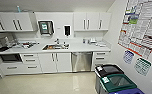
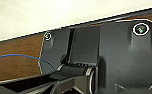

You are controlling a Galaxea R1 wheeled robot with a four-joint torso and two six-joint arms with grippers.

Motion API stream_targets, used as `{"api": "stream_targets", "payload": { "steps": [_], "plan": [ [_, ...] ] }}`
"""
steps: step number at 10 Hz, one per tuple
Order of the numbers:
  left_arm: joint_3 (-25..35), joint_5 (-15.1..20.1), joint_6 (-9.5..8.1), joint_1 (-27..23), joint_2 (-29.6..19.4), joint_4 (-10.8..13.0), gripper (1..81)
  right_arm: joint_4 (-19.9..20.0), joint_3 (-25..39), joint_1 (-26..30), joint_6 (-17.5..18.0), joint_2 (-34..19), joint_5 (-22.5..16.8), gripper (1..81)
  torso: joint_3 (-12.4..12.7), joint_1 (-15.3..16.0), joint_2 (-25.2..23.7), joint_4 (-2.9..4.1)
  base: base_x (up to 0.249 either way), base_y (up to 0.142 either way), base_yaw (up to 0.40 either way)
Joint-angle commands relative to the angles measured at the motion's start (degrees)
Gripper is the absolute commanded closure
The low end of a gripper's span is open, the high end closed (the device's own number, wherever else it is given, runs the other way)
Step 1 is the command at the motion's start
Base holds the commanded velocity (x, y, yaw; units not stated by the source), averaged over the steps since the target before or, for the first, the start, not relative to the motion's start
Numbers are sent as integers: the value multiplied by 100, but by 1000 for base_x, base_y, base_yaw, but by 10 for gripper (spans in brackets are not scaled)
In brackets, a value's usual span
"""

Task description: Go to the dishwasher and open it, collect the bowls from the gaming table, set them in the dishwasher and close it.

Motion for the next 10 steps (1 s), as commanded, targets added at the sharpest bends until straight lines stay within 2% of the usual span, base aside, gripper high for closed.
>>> {"api": "stream_targets", "payload": {
  "steps": [1, 10],
  "plan": [
    [51, 314, -19, -283, -94, -66, 10, 7, 113, 281, -19, -78, -297, 10, 0, 0, 0, 0, 109, 75, 0],
    [51, 314, -19, -283, -86, -66, 10, 7, 86, 273, -19, -78, -297, 10, 0, 0, 0, 0, 109, 73, 0]
  ]
}}
